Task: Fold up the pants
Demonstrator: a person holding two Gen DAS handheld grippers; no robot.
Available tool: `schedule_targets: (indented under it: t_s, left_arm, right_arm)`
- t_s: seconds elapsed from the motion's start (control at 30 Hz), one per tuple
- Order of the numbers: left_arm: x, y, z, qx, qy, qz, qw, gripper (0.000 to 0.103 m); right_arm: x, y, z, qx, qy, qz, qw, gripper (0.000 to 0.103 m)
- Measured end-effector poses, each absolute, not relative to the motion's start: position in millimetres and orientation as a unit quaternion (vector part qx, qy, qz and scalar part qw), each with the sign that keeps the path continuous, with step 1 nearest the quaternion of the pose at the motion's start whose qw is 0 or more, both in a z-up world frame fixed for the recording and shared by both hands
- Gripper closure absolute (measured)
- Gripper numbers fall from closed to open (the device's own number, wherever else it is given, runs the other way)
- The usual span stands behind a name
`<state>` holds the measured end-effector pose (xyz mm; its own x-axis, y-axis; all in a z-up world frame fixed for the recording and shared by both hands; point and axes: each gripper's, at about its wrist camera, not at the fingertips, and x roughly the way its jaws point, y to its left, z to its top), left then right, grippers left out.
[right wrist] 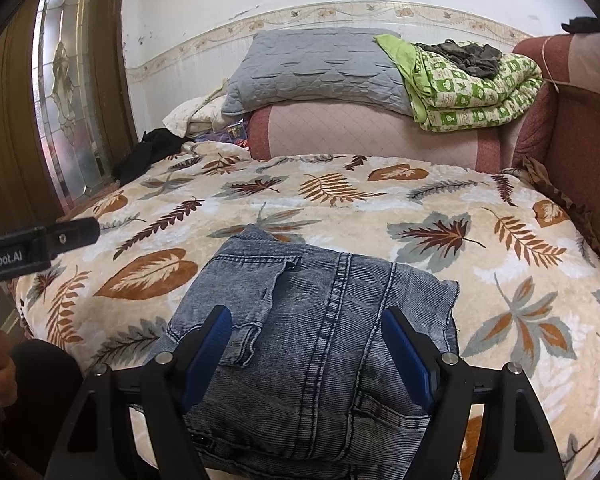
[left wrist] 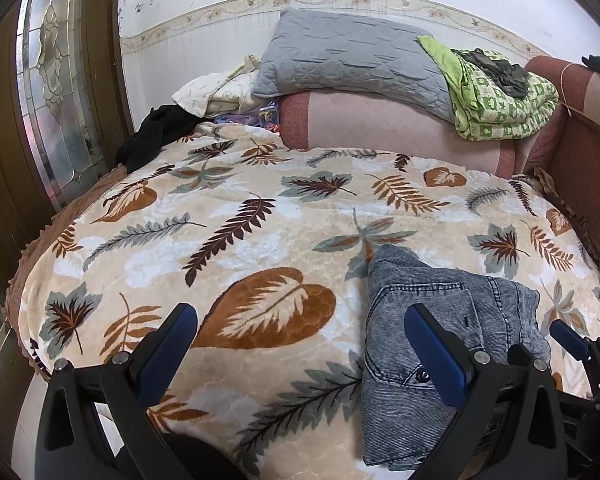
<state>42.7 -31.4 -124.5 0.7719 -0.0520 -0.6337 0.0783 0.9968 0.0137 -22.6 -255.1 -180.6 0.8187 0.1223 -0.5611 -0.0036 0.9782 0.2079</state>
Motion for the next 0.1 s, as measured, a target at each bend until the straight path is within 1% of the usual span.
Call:
schedule_targets:
  t_s: [0.1]
  left_arm:
    - [45.1,-30.2,-127.4,0.017,0.345,-0.037,0.938,0.0]
  right_arm:
    - [-22.6,-259.8,-180.5,0.108,0.299,0.03,0.948,0.023]
